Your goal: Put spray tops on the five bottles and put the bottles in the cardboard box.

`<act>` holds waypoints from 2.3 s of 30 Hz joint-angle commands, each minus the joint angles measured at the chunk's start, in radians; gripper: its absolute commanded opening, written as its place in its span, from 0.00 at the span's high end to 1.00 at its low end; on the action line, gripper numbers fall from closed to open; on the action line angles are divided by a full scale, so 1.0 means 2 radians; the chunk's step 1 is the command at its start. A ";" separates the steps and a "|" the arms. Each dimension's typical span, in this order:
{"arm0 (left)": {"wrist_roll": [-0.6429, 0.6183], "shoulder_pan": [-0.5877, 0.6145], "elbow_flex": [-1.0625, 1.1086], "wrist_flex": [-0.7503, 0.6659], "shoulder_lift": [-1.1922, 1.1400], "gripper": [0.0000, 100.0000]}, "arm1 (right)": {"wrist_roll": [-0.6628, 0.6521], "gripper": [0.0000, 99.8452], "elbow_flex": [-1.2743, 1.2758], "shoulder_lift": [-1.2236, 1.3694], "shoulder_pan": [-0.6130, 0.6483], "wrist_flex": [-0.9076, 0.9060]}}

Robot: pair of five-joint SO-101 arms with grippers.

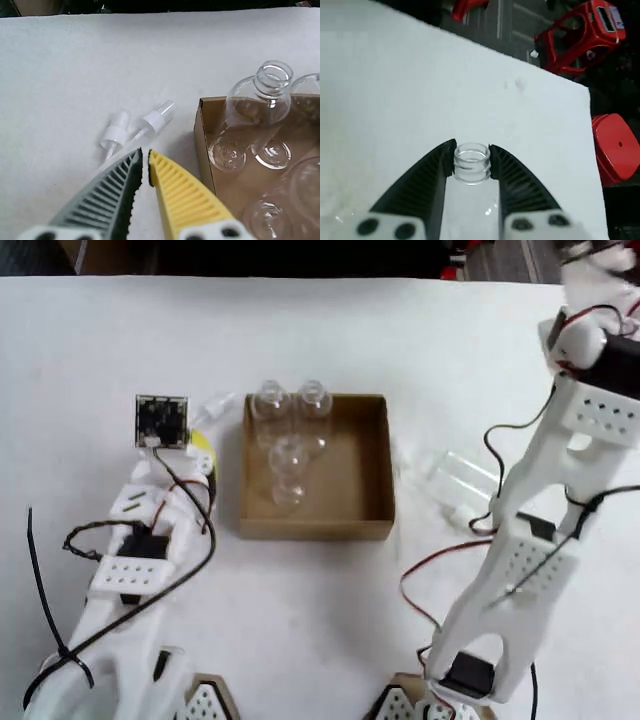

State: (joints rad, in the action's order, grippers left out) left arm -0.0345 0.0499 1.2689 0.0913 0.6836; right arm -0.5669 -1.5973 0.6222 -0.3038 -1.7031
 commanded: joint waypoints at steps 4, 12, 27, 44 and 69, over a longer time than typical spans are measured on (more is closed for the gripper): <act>0.005 -0.003 -0.002 -0.013 0.000 0.98 | 0.148 0.98 -0.017 -0.145 0.013 -0.014; 0.005 -0.003 -0.002 -0.013 0.000 0.98 | 0.268 0.98 -0.005 -0.248 0.046 -0.015; 0.005 -0.003 -0.002 -0.014 0.000 0.98 | 0.334 0.98 0.418 -0.519 0.178 0.010; 0.005 -0.003 -0.002 -0.015 0.000 0.98 | 0.332 0.98 0.965 -0.755 0.228 0.474; 0.005 -0.003 -0.002 -0.016 0.000 0.98 | 0.331 0.98 1.316 -0.698 0.287 0.978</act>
State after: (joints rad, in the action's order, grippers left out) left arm -0.0345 0.0499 1.2689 0.0913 0.6836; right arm 0.0944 1.0418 -0.8017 0.3023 0.1841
